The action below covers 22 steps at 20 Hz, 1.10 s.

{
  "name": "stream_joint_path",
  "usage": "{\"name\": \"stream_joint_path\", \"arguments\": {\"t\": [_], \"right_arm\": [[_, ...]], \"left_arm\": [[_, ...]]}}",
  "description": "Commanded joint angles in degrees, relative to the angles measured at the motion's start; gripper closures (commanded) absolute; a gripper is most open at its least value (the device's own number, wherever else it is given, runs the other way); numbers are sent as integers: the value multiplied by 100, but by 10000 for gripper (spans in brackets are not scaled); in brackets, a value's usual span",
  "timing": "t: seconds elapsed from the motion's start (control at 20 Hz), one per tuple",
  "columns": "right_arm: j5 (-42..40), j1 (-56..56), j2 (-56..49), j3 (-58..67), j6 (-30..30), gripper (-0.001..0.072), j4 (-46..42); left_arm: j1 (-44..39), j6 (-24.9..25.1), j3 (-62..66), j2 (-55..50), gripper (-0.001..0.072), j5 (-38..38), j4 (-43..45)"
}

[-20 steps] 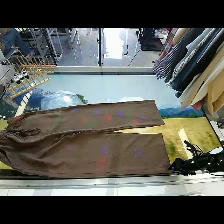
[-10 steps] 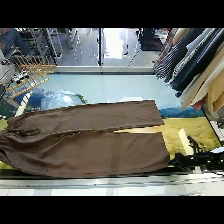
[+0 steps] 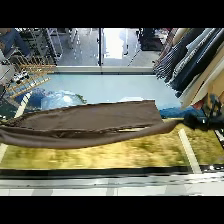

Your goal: Fold the clothes and pants, and hang the long-sleeved shirts on hangers.

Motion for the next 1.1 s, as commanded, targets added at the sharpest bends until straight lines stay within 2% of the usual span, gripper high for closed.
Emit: {"name": "stream_joint_path", "arguments": {"t": [0.0, 0.15, 0.35, 0.55, 0.7, 0.75, 0.8, 0.85, 0.9, 0.95, 1.05], "right_arm": [[-955, 588, -1241, 1255, 1001, 702, -306], [-986, 815, -2743, 2367, 1233, 702, -319], [-1478, 1156, -4273, 3600, 1456, 701, -295], [-1996, 1449, -5226, 4605, 1611, 702, -284], [-2065, 1469, -5729, 5141, 1923, 693, -273], [-2031, 1467, -5770, 5136, 1921, 542, -278], [-1836, 1434, -5772, 5139, 1860, 215, -297], [-1499, 1377, -5724, 5139, 1692, 70, -315], [-1034, 1268, -5648, 5139, 1637, 72, -348], [-501, 1126, -5560, 5132, 1585, 74, -398], [555, 815, -5316, 4946, 1534, 102, -389]], "left_arm": [[-413, -546, 393, -538, 699, 874, -345], [-726, -564, 393, -1095, 698, 1792, -1174], [-1178, -603, 393, -1862, 699, 2813, -1709], [-1429, -776, 393, -2393, 699, 3713, -2061], [-1517, -772, 393, -2645, 688, 3950, -2240], [-1530, -772, 393, -2688, 676, 3998, -2238], [-1526, -769, 393, -2688, 509, 4059, -2238], [-1473, -741, 393, -2645, 160, 4122, -2243], [-1392, -726, 393, -2557, 4, 4113, -2238], [-1270, -671, 393, -2415, -1, 4030, -2238], [-966, 15, 393, -2072, 3, 3440, -2006]]}}
